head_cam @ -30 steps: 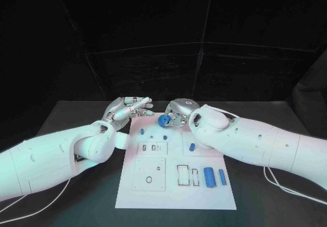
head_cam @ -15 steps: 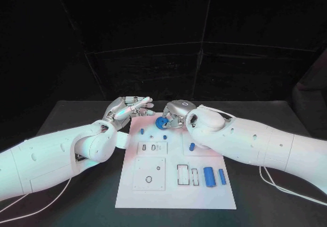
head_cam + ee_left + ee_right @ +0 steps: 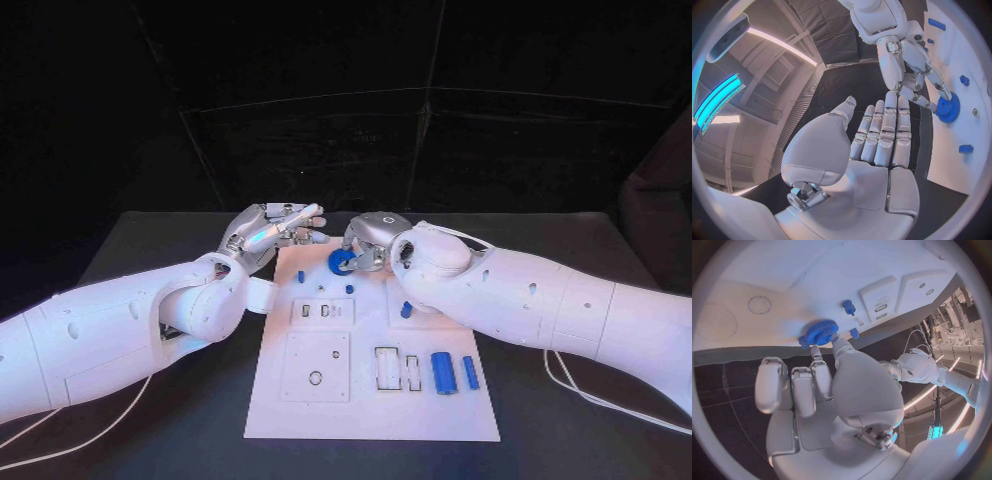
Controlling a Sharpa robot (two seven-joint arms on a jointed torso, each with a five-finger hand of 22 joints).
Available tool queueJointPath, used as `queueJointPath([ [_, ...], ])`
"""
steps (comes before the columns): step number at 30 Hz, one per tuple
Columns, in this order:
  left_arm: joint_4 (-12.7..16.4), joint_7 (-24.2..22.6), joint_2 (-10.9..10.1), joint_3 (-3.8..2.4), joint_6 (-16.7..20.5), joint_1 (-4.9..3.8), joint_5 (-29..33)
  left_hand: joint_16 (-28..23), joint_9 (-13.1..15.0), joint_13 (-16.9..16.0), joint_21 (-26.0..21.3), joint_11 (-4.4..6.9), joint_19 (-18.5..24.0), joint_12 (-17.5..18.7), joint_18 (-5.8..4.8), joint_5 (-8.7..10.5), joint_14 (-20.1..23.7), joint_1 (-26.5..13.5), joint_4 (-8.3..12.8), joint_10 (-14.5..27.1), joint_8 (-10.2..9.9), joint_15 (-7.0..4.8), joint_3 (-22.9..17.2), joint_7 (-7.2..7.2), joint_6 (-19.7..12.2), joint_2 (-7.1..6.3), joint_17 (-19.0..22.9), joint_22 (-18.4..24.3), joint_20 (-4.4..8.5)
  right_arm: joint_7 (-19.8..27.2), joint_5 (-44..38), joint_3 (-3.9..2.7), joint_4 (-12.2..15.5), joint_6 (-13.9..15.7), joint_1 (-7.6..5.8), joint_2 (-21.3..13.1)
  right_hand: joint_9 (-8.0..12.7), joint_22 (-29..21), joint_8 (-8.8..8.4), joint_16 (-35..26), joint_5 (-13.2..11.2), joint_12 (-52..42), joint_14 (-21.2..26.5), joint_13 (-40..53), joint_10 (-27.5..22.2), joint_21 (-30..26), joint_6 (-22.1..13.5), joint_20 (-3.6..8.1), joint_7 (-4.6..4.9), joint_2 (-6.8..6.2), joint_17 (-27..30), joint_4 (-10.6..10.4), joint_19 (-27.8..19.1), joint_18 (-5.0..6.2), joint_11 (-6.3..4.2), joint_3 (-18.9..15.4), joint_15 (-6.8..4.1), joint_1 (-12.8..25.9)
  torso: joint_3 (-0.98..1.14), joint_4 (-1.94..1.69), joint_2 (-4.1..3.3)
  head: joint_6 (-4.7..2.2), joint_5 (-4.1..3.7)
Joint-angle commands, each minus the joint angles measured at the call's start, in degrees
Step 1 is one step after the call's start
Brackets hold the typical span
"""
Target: Assemble the parts on the task board
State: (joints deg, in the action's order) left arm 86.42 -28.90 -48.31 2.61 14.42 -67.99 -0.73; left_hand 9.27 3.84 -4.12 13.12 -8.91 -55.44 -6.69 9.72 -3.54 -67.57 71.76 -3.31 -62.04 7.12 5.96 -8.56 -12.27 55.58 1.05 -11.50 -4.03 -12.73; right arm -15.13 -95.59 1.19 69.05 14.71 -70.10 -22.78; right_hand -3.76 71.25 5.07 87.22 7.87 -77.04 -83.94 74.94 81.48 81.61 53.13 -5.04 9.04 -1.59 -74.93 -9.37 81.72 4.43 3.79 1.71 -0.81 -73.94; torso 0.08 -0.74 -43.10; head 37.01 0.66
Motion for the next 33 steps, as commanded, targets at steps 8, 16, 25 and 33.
queueJointPath([
  [8,-0.05,-0.03,0.1,-0.05,-0.95,-0.1,-0.08,-0.34,-0.07,0.09,-0.37,-0.25,-0.32,0.3,0.86,0.39,-0.02,0.09,0.14,0.0,-0.17,0.23,0.26,-0.29,-0.08,0.34,-0.07,0.1,-0.06,0.38,-0.14,-0.01,0.04,0.2,-0.12,-0.2,-0.08,0.14,-1.12,0.44,1.4,0.51,-4.58,1.76,-0.31,0.27,-1.51,-1.05,0.66,-0.79,-7.89,-2.97,-0.06,-0.66,0.84,-2.97,0.96,3.02,0.03,0.07,0.02,-0.06,-0.05],
  [16,-0.25,0.01,0.1,-0.05,-1.08,-0.09,-0.08,-0.34,-0.07,0.09,-0.37,-0.25,-0.32,0.3,0.86,0.39,-0.02,0.09,0.14,0.0,-0.17,0.23,0.26,-0.29,-0.08,0.34,-0.07,0.1,-0.06,1.11,0.48,0.0,3.21,4.94,-0.11,-3.72,-0.2,0.26,-1.0,0.51,3.79,0.23,-4.62,2.14,-0.16,0.37,-1.28,-1.17,0.65,-0.3,-8.12,-3.42,-0.05,-0.67,0.86,-3.99,1.02,2.34,0.11,0.23,0.09,-0.18,-0.01],
  [25,-0.35,-0.01,-0.46,-0.04,-1.1,-0.09,-0.08,-0.34,-0.07,0.09,-0.37,-0.25,-0.32,0.3,0.86,0.39,-0.02,0.09,0.14,0.0,-0.17,0.23,0.26,-0.29,-0.08,0.34,-0.07,0.1,-0.06,6.47,7.57,0.04,9.54,6.01,-0.14,-12.78,-0.16,0.57,-0.99,0.47,6.08,-0.16,-4.6,2.67,0.09,0.53,-0.97,-1.02,0.52,0.45,-8.09,-2.0,0.01,-0.73,0.68,-4.21,0.85,-1.02,0.2,1.09,0.35,-0.41,0.34],
  [33,-0.9,-0.07,-0.12,-0.04,-1.18,-0.08,-0.08,-0.34,-0.07,0.09,-0.37,-0.25,-0.32,0.3,0.86,0.39,-0.02,0.09,0.14,0.0,-0.17,0.23,0.26,-0.29,-0.08,0.34,-0.07,0.1,-0.06,6.79,9.07,0.04,10.26,2.16,-0.15,-12.63,0.06,0.57,-1.57,0.5,5.62,-0.35,-4.62,2.92,0.23,0.54,-2.66,-1.1,0.54,0.43,-8.25,-1.91,-0.03,-0.73,0.74,-4.95,0.94,-1.36,0.31,1.16,0.29,-0.63,0.34],
])
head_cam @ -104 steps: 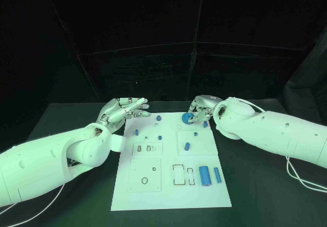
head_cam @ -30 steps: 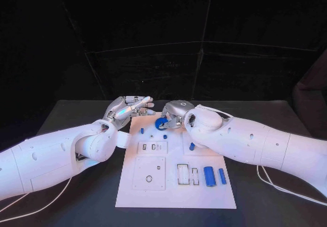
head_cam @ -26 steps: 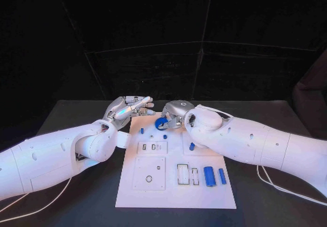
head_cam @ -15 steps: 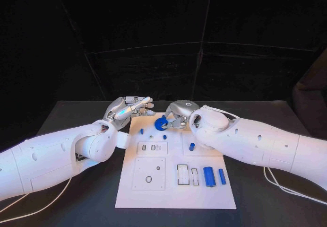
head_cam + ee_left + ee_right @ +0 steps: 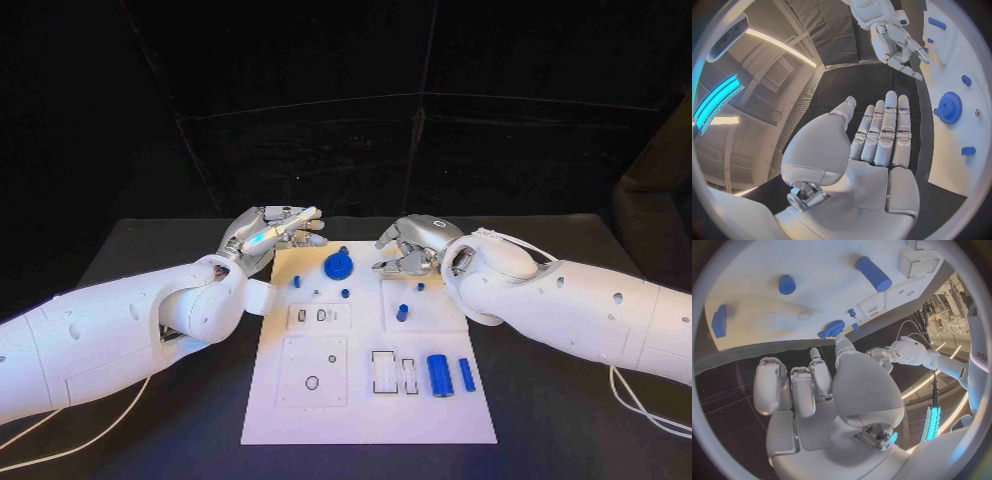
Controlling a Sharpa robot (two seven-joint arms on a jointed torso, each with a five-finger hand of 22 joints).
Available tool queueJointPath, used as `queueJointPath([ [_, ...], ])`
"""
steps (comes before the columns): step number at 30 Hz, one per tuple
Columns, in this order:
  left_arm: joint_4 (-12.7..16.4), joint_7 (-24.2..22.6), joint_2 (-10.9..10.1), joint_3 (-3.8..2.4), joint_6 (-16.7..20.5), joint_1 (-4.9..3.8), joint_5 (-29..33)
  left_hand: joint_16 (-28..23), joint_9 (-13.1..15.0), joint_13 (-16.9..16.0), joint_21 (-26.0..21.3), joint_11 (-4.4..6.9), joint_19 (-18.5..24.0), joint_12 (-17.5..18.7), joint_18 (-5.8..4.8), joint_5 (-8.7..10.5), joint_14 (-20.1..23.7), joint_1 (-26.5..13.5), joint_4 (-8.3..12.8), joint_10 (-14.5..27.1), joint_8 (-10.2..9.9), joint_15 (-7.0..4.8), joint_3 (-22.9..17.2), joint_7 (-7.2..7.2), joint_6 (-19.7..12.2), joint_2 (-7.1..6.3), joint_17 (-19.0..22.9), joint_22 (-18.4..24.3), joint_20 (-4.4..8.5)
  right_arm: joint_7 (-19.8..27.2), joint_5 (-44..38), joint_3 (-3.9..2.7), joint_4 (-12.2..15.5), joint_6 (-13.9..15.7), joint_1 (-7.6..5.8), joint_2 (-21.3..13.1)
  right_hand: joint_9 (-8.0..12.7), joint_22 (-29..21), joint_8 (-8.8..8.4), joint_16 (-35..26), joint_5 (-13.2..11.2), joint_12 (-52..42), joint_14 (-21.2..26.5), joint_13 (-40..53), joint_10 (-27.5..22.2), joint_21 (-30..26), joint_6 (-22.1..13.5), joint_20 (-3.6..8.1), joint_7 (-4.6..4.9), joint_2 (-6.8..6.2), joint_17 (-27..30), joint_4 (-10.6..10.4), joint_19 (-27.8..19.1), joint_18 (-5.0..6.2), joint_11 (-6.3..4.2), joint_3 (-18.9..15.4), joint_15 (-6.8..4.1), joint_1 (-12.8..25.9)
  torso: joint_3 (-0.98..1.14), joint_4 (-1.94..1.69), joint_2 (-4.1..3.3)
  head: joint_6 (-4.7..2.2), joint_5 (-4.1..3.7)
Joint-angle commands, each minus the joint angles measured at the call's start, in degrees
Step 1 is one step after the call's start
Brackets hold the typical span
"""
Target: Assemble the parts on the task board
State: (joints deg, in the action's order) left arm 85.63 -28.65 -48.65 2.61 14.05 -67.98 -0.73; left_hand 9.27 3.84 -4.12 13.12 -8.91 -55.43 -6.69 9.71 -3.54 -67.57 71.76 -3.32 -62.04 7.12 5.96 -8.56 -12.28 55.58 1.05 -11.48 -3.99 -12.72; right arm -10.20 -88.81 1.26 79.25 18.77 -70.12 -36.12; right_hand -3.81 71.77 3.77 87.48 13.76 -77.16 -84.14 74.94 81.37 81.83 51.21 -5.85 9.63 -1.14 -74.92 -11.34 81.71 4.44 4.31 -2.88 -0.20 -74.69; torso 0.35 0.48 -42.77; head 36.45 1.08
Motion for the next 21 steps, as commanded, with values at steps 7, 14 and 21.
queueJointPath([
  [7,-0.56,-0.35,0.68,-0.04,-0.89,-0.09,-0.08,-0.43,-0.07,0.1,-0.43,-0.26,-0.33,0.36,0.86,0.39,-0.01,0.09,0.16,0.02,-0.21,0.25,0.3,-0.3,-0.1,0.38,-0.11,0.07,-0.08,0.85,1.1,-0.04,-2.7,-5.02,-0.14,4.8,0.33,0.18,-0.48,0.31,-0.87,-0.92,-4.48,3.64,0.84,0.39,-5.47,0.01,-0.78,0.84,-8.51,0.69,0.02,-0.74,-0.36,-0.46,-0.1,-1.85,-0.02,-0.23,-0.14,0.13,-0.21],
  [14,-1.08,-0.43,0.8,-0.04,-0.72,-0.09,-0.08,-0.43,-0.07,0.1,-0.43,-0.26,-0.33,0.36,0.86,0.39,-0.01,0.09,0.16,0.02,-0.21,0.25,0.3,-0.3,-0.1,0.38,-0.11,0.07,-0.08,-0.01,0.0,-0.05,-5.45,-8.05,-0.14,8.03,0.54,0.3,-0.68,0.36,-1.71,-1.48,-4.53,4.24,1.29,0.46,-9.23,0.71,-1.71,1.61,-8.71,1.07,0.09,-0.76,-1.56,-0.53,-1.04,-2.34,-0.02,-0.23,-0.14,0.34,-0.18],
  [21,-1.32,-0.48,0.82,-0.05,-0.62,-0.09,-0.08,-0.43,-0.07,0.1,-0.43,-0.26,-0.33,0.36,0.86,0.39,-0.01,0.09,0.16,0.02,-0.21,0.25,0.3,-0.3,-0.1,0.38,-0.11,0.07,-0.08,-0.63,-0.53,-0.07,-7.94,-10.33,-0.14,10.5,0.67,0.39,-0.77,0.37,-1.89,-1.65,-4.56,4.49,1.48,0.49,-11.89,1.68,-2.33,2.25,-8.82,0.94,0.16,-0.77,-2.77,-0.75,-2.07,-2.02,0.03,-0.38,-0.15,0.43,-0.09],
])
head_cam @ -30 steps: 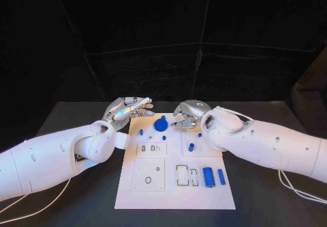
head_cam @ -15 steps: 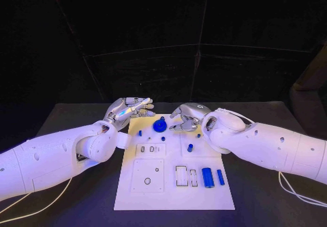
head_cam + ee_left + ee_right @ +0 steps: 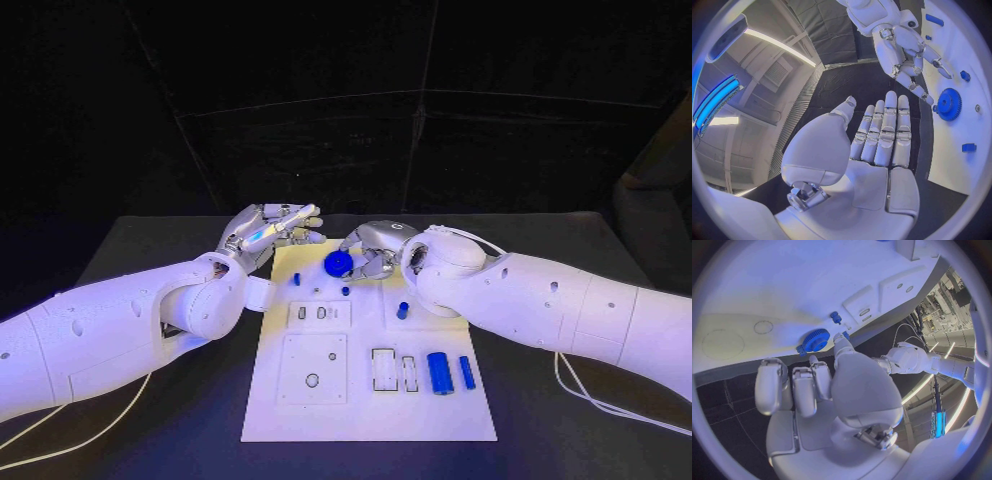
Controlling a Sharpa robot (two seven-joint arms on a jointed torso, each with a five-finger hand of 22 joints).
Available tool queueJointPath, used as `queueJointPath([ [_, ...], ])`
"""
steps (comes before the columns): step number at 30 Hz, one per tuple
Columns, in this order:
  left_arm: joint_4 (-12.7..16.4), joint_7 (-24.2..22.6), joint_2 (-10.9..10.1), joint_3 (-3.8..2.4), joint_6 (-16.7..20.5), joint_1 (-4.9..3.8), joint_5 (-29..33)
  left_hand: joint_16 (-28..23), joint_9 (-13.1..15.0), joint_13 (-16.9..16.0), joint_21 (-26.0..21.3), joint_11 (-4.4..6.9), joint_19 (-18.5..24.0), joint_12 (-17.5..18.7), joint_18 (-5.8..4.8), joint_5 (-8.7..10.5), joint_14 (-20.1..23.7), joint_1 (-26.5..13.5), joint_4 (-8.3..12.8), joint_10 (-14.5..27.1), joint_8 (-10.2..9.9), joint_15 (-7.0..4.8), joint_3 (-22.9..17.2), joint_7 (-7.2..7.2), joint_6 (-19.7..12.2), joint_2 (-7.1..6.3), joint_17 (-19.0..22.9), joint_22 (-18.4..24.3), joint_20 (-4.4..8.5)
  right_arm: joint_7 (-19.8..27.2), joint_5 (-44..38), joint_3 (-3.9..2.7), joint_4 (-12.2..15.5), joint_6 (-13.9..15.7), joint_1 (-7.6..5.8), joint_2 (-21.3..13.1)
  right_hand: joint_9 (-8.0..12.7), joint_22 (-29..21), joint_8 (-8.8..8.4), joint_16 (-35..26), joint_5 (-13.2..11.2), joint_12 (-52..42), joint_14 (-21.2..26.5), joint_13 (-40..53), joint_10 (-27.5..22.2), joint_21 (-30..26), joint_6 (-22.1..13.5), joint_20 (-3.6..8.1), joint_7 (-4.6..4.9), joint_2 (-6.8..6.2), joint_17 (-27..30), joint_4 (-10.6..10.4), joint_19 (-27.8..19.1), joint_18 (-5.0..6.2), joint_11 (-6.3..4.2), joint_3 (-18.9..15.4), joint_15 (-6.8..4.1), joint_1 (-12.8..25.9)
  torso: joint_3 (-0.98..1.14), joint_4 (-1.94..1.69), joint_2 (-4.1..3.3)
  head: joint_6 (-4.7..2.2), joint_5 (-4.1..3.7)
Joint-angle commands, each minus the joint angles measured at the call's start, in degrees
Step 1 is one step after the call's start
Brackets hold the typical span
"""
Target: Assemble the parts on the task board
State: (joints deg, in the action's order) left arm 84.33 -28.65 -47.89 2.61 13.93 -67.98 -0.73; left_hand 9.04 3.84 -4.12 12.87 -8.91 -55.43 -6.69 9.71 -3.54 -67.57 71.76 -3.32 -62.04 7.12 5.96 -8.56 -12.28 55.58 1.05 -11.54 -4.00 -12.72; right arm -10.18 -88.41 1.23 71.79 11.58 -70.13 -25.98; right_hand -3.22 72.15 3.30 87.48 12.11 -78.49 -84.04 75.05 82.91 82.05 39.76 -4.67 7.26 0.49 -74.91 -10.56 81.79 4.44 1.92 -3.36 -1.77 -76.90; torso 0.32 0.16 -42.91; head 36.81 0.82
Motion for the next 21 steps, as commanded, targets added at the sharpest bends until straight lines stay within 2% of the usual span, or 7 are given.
queueJointPath([
  [1,-0.03,-0.48,0.06,-0.05,-0.5,-0.09,-0.08,-0.2,-0.07,0.1,-0.18,-0.26,-0.33,0.36,0.87,0.39,-0.01,0.09,0.16,0.02,-0.21,0.25,0.3,-0.29,-0.1,0.38,-0.05,0.08,-0.08,-0.74,-0.96,-0.04,-0.77,-3.37,-0.13,0.65,0.08,-0.01,-0.31,0.37,-0.26,-0.3,-4.66,4.38,-0.05,0.27,-0.6,0.58,-0.01,0.7,-8.83,0.1,0.07,-0.77,-0.44,-0.3,-0.57,0.29,0.07,-0.06,0.0,0.09,0.22],
  [7,-0.09,-0.45,0.03,-0.05,-0.48,-0.1,-0.08,-0.2,-0.07,0.1,-0.18,-0.26,-0.33,0.36,0.87,0.39,-0.01,0.09,0.16,0.02,-0.21,0.25,0.3,-0.29,-0.1,0.38,-0.05,0.08,-0.08,-1.23,-1.06,-0.04,-2.09,-4.93,-0.12,1.95,0.06,0.04,-0.26,0.39,-0.26,-0.34,-4.7,4.54,0.07,0.26,-1.38,1.15,-0.31,1.71,-8.96,-1.01,0.13,-0.8,-0.81,-0.86,-1.02,1.96,0.09,0.21,0.02,0.25,0.55],
  [12,-0.13,-0.43,0.05,-0.05,-0.5,-0.1,-0.08,-0.2,-0.07,0.1,-0.18,-0.26,-0.33,0.36,0.87,0.39,-0.01,0.09,0.16,0.02,-0.21,0.25,0.3,-0.29,-0.1,0.38,-0.05,0.08,-0.08,-1.8,-1.08,-0.04,-2.79,-5.76,-0.12,2.38,0.07,0.1,-0.28,0.39,-0.32,-0.34,-4.73,4.64,0.13,0.27,-1.91,1.23,-0.18,3.74,-9.05,-3.28,0.19,-0.83,-0.71,-1.45,-1.0,4.83,0.1,0.22,0.05,0.29,0.52],
  [21,-0.18,-0.4,0.04,-0.05,-0.52,-0.1,-0.08,-0.2,-0.07,0.1,-0.18,-0.26,-0.33,0.36,0.87,0.39,-0.01,0.09,0.16,0.02,-0.21,0.25,0.3,-0.29,-0.1,0.38,-0.05,0.08,-0.08,-2.78,-1.09,-0.04,-2.9,-5.3,-0.12,2.24,0.11,0.18,-0.32,0.42,-0.34,-0.46,-4.75,4.82,0.21,0.28,-2.56,1.09,0.04,4.17,-9.15,-4.02,0.23,-0.86,-0.24,-1.99,-0.73,5.76,0.16,0.23,0.04,0.33,0.52],
])
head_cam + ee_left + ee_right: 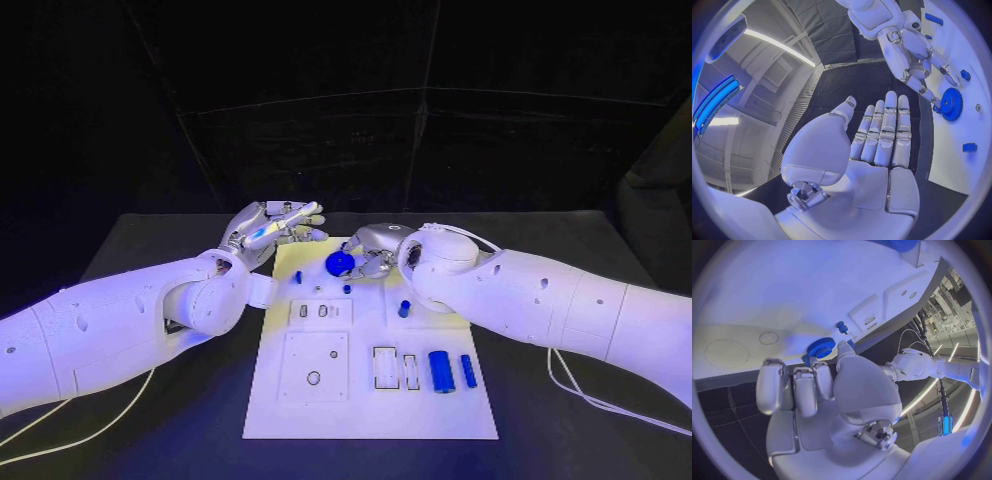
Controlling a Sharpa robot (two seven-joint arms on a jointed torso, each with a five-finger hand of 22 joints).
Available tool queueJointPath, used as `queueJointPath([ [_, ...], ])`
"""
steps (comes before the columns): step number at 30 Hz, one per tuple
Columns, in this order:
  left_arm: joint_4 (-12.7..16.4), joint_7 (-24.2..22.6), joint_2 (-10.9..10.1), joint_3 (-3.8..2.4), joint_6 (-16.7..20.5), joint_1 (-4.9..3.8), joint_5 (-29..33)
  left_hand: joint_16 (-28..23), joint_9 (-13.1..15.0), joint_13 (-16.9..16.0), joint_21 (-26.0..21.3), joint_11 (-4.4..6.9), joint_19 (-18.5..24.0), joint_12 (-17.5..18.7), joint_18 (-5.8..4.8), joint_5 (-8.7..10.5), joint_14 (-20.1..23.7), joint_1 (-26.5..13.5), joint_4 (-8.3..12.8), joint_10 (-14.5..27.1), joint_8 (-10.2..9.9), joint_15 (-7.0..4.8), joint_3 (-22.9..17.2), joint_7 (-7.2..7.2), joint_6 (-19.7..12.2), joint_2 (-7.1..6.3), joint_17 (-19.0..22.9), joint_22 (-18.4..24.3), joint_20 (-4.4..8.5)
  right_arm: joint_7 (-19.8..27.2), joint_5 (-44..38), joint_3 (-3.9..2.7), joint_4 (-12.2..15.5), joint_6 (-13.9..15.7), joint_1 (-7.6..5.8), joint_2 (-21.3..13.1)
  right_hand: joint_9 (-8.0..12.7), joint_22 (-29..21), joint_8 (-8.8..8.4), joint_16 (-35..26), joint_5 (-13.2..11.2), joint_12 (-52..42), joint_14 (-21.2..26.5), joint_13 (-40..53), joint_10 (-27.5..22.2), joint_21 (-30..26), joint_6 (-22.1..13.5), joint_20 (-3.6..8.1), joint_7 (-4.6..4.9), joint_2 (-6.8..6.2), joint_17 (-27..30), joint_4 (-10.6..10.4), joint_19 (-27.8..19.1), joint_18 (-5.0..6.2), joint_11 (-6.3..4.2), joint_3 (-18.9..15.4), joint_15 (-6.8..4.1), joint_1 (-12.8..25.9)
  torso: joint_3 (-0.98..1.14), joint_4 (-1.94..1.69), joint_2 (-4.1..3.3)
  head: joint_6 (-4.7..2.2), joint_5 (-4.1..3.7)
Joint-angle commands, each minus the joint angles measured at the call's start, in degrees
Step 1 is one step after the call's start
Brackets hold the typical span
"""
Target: Assemble the parts on the task board
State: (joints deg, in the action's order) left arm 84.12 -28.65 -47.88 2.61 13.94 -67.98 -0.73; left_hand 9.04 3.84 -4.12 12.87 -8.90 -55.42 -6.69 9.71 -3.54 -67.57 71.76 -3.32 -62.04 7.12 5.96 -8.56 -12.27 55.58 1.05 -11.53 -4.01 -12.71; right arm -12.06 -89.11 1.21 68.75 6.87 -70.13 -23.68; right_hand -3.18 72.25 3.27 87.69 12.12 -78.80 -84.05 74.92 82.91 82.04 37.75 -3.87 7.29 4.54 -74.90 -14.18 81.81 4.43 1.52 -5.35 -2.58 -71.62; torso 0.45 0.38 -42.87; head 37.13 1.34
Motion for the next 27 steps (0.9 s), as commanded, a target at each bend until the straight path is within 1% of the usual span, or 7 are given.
queueJointPath([
  [1,0.01,-0.4,0.03,-0.05,-0.53,-0.1,-0.09,-0.2,-0.07,0.1,-0.18,-0.26,-0.34,0.36,0.87,0.39,-0.01,0.09,0.16,0.02,-0.21,0.25,0.3,-0.3,-0.1,0.38,-0.06,0.09,-0.08,-0.92,-0.39,-0.03,0.22,-0.47,-0.12,-0.12,0.07,0.06,-0.28,0.2,-0.34,-0.15,-4.74,4.95,0.21,0.28,-0.53,0.26,0.03,0.12,-9.14,-0.4,0.21,-0.86,0.26,-0.03,0.14,0.46,0.02,0.0,0.0,0.02,0.01],
  [9,-0.02,-0.41,-0.05,-0.05,-0.51,-0.1,-0.09,-0.2,-0.07,0.1,-0.18,-0.26,-0.34,0.36,0.87,0.39,-0.01,0.09,0.16,0.02,-0.21,0.25,0.3,-0.3,-0.1,0.38,-0.06,0.09,-0.08,-0.74,-0.39,-0.03,0.98,2.38,-0.12,-0.79,-0.04,0.07,-0.12,0.17,-0.19,-0.23,-4.73,5.04,0.26,0.28,0.29,-0.08,0.26,0.11,-9.08,-0.09,0.22,-0.89,0.83,-0.09,0.62,0.06,0.02,-0.01,0.0,0.05,0.01],
  [16,-0.11,-0.45,-0.19,-0.05,-0.53,-0.09,-0.09,-0.2,-0.07,0.1,-0.18,-0.26,-0.34,0.36,0.87,0.39,-0.01,0.09,0.16,0.02,-0.21,0.25,0.3,-0.3,-0.1,0.38,-0.06,0.09,-0.08,1.43,0.77,-0.01,3.08,12.93,-0.12,-3.56,-0.11,0.11,-0.04,0.15,2.6,-0.33,-4.71,5.22,0.32,0.29,1.43,-0.73,0.62,-0.13,-9.04,1.35,0.24,-0.86,1.39,0.11,1.19,-1.77,0.04,0.08,0.06,-0.1,0.02],
  [19,-0.22,-0.48,-0.3,-0.05,-0.53,-0.09,-0.09,-0.2,-0.07,0.1,-0.18,-0.26,-0.34,0.36,0.87,0.39,-0.01,0.09,0.16,0.02,-0.21,0.25,0.3,-0.3,-0.1,0.38,-0.06,0.09,-0.08,4.48,4.13,0.0,4.85,15.8,-0.11,-6.28,-0.25,0.02,0.15,0.02,3.12,-0.11,-4.64,5.07,0.17,0.25,3.11,-0.96,0.79,-1.44,-8.72,2.34,0.19,-0.84,1.6,-0.31,1.4,-2.69,0.07,0.17,0.07,-0.1,0.1],
  [22,-0.3,-0.49,-0.43,-0.05,-0.54,-0.09,-0.09,-0.33,-0.06,0.09,-0.27,-0.25,-0.34,0.43,0.87,0.39,0.0,0.13,0.2,-0.01,-0.23,0.26,0.3,-0.28,-0.08,0.5,-0.1,0.1,-0.1,8.19,9.44,0.01,7.1,15.88,-0.13,-9.88,-0.46,-0.45,0.46,-0.28,1.83,0.54,-4.46,4.56,-0.29,0.0,5.76,-1.13,0.89,-2.72,-7.98,3.11,-0.08,-0.74,1.73,-0.91,1.55,-3.3,0.05,0.2,0.12,-0.16,-0.03],
  [25,-0.4,-0.49,-0.54,-0.04,-0.57,-0.09,-0.09,-0.33,-0.06,0.09,-0.27,-0.25,-0.34,0.43,0.87,0.39,0.0,0.13,0.2,-0.01,-0.23,0.26,0.3,-0.28,-0.08,0.5,-0.1,0.1,-0.1,12.02,14.74,0.01,9.17,14.92,-0.17,-13.9,-0.97,-1.18,1.42,-0.52,1.06,1.73,-4.33,3.6,-1.2,-0.41,11.36,-1.2,0.78,-3.45,-7.51,4.68,-0.53,-0.59,1.67,-0.96,1.54,-5.31,0.1,0.3,0.13,-0.35,-0.1],
  [27,-0.44,-0.51,-0.59,-0.04,-0.66,-0.09,-0.09,-0.35,-0.06,0.09,-0.28,-0.25,-0.33,0.43,0.87,0.39,0.0,0.14,0.21,-0.01,-0.23,0.26,0.3,-0.28,-0.08,0.51,-0.11,0.1,-0.1,14.61,18.18,0.02,10.03,14.19,-0.19,-16.88,-1.29,-1.61,2.61,-0.57,3.33,2.95,-4.32,2.61,-2.2,-0.67,13.83,-1.14,0.77,-4.09,-7.51,6.82,-0.8,-0.5,1.61,-0.53,1.46,-8.23,0.15,0.34,0.14,-0.41,-0.12],
])
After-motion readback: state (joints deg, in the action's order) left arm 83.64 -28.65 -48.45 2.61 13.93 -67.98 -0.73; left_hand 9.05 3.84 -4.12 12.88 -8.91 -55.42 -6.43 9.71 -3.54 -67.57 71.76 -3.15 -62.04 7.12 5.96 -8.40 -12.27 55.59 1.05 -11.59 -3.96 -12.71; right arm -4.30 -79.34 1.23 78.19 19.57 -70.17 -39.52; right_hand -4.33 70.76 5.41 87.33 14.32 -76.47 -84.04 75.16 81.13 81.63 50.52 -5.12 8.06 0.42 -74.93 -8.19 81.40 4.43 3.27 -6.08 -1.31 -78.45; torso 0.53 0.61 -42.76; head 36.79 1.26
